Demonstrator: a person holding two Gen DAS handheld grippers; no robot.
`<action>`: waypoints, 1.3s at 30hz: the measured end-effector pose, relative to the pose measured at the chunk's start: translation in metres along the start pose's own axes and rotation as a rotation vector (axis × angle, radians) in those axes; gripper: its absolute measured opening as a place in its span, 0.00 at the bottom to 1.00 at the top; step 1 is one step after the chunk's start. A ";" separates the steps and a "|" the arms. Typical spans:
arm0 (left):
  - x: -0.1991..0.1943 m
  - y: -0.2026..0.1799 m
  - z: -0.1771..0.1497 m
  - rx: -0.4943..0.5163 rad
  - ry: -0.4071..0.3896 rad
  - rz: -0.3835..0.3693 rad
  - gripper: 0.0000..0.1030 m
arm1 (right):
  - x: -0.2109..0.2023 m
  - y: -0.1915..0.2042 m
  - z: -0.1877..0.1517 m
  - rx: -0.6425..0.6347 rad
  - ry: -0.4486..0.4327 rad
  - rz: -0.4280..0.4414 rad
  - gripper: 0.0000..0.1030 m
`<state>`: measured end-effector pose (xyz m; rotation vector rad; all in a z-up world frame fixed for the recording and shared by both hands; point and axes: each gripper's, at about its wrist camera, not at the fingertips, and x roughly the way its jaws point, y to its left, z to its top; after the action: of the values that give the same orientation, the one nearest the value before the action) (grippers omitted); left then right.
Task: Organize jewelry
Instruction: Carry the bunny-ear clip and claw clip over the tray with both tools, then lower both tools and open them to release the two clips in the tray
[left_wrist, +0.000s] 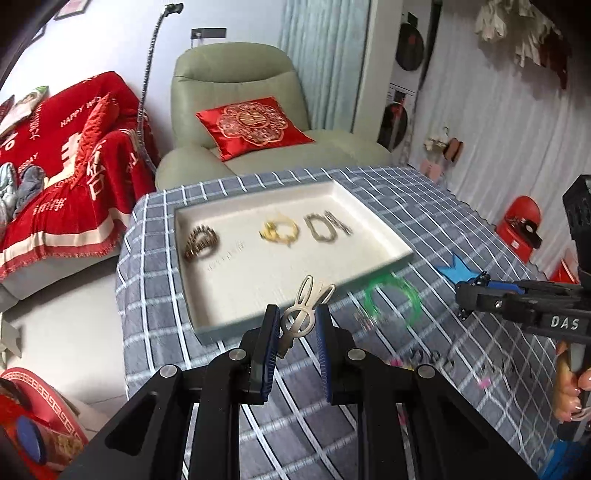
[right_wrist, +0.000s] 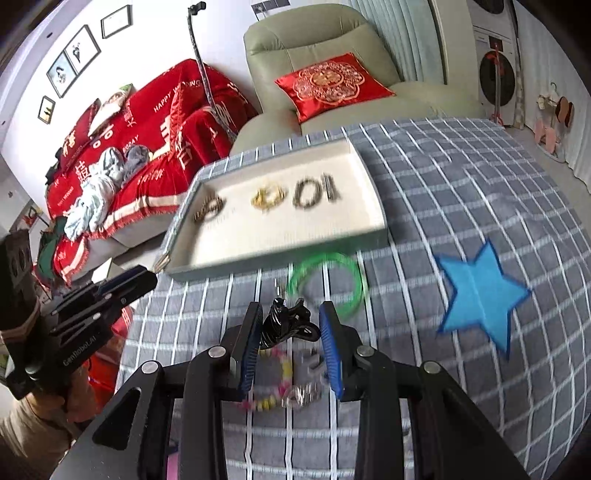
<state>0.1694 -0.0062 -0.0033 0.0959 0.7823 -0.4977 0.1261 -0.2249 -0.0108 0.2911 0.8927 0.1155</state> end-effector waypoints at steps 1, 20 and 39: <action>0.004 0.003 0.008 -0.008 -0.002 0.013 0.35 | 0.002 0.000 0.009 -0.002 -0.001 0.010 0.34; 0.075 0.039 0.110 -0.051 -0.007 0.149 0.35 | 0.075 -0.005 0.136 -0.003 0.007 0.022 0.34; 0.170 0.047 0.073 -0.065 0.183 0.203 0.35 | 0.162 -0.045 0.108 0.040 0.188 -0.048 0.34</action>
<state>0.3410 -0.0511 -0.0745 0.1606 0.9560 -0.2733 0.3100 -0.2543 -0.0819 0.2992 1.0888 0.0821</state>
